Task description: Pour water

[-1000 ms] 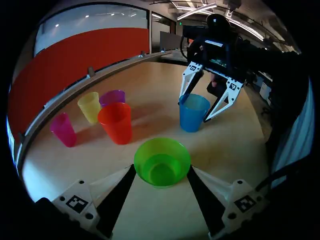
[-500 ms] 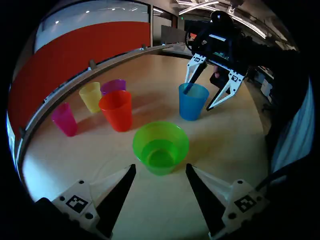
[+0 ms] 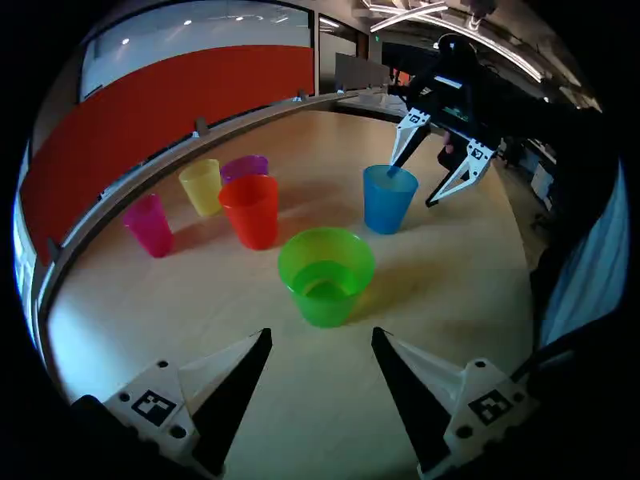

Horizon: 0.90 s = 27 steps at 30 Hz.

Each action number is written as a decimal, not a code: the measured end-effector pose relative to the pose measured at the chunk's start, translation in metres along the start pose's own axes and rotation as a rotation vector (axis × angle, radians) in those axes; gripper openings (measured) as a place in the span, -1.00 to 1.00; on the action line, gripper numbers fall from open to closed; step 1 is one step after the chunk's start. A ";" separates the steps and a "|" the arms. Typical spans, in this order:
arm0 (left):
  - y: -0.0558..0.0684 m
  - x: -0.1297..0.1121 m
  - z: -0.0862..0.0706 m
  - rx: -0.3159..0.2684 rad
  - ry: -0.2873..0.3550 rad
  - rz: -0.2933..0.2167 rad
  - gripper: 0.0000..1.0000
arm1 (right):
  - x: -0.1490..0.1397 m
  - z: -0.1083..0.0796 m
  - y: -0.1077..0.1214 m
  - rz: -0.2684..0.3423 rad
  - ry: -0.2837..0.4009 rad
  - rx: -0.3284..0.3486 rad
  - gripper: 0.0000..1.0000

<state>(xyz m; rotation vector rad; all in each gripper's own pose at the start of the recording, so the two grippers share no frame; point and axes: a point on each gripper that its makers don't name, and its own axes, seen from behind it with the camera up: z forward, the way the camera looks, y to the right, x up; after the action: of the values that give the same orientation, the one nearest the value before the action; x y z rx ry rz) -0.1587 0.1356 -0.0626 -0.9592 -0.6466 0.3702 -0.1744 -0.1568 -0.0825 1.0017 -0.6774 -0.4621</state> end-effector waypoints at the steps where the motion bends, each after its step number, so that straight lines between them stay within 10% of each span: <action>1: -0.001 -0.001 -0.002 0.008 0.001 -0.003 0.85 | -0.001 -0.002 0.000 0.009 0.002 -0.005 1.00; 27: -0.047 -0.018 -0.059 0.312 0.073 -0.174 0.86 | -0.019 -0.067 0.053 0.291 0.120 -0.308 1.00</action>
<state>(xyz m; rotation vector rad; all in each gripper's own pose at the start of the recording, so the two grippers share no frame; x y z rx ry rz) -0.1327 0.0631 -0.0534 -0.6114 -0.5802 0.2703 -0.1380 -0.0787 -0.0661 0.6227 -0.6100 -0.2384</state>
